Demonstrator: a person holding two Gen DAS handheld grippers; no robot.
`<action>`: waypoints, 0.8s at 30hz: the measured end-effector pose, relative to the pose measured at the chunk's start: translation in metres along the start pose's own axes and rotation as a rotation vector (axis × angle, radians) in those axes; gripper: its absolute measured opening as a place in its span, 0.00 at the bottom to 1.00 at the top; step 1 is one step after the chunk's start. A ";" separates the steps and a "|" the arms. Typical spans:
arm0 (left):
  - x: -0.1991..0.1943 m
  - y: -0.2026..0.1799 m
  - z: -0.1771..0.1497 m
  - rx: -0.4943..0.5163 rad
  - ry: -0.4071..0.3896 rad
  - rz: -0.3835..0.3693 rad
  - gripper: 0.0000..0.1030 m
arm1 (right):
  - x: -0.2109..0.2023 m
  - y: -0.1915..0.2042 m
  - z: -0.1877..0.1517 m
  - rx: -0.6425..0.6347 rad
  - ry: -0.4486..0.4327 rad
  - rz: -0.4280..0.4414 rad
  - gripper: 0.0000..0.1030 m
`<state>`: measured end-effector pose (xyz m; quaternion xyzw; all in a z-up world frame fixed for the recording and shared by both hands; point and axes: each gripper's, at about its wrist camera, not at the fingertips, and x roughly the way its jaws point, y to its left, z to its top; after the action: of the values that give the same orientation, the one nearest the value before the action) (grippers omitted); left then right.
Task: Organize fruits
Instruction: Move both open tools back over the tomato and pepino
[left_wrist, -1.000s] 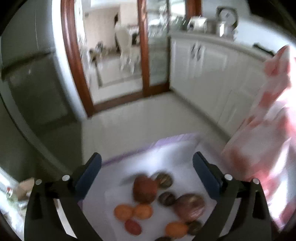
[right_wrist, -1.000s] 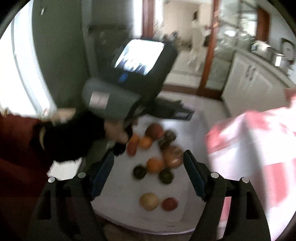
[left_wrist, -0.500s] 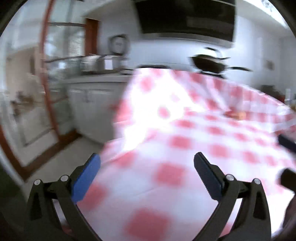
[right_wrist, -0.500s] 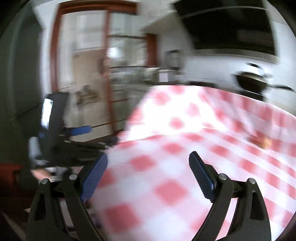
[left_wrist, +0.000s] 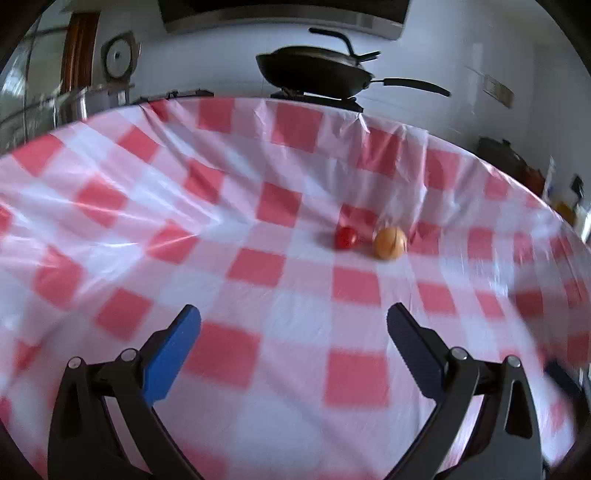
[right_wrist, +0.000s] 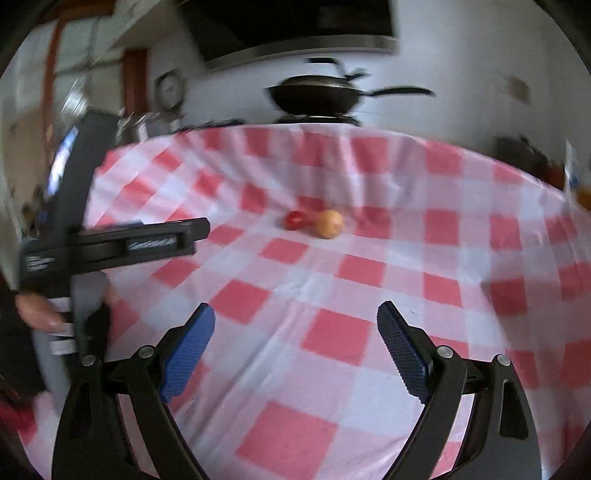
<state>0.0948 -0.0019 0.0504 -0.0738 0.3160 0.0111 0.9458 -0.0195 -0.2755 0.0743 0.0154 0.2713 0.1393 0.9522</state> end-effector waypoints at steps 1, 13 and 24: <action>0.009 -0.002 0.004 -0.024 0.007 -0.005 0.98 | -0.003 -0.010 0.000 0.038 -0.001 0.007 0.84; 0.090 -0.005 0.035 -0.136 0.060 -0.130 0.98 | 0.000 -0.073 -0.002 0.337 -0.015 -0.031 0.84; 0.093 -0.008 0.031 -0.097 0.082 -0.143 0.98 | 0.099 -0.053 0.055 0.187 0.155 -0.114 0.84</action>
<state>0.1880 -0.0079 0.0204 -0.1421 0.3476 -0.0440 0.9258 0.1035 -0.2971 0.0645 0.0780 0.3563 0.0600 0.9292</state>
